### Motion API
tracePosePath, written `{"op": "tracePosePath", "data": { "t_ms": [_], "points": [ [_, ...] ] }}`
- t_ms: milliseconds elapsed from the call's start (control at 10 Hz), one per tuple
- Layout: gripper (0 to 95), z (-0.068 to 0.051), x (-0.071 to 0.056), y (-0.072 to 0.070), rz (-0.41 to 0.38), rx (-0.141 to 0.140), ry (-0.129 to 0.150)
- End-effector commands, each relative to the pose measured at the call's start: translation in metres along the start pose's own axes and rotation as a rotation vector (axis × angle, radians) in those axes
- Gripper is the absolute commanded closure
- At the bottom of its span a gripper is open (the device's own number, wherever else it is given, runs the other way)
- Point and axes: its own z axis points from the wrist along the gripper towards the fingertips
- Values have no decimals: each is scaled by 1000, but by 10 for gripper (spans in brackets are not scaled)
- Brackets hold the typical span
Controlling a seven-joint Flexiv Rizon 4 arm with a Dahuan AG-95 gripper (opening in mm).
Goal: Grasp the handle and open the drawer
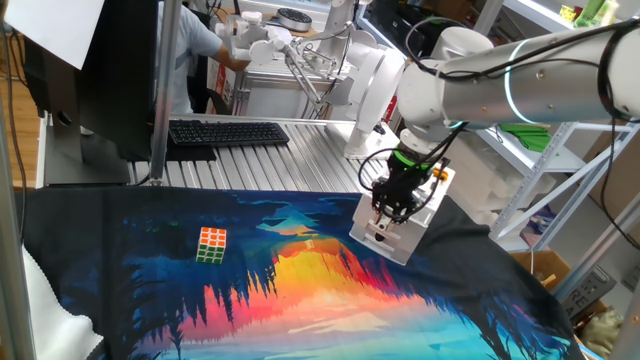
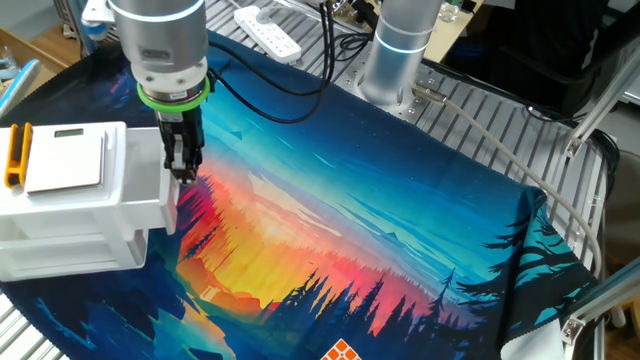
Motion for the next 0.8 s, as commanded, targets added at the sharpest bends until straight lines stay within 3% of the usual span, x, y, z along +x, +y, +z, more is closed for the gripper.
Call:
{"op": "tracePosePath", "data": {
  "t_ms": [100,800],
  "points": [
    [950,1,1,-2,-2,-1,3],
    [950,2,4,-10,-57,8,9]
  ]
}}
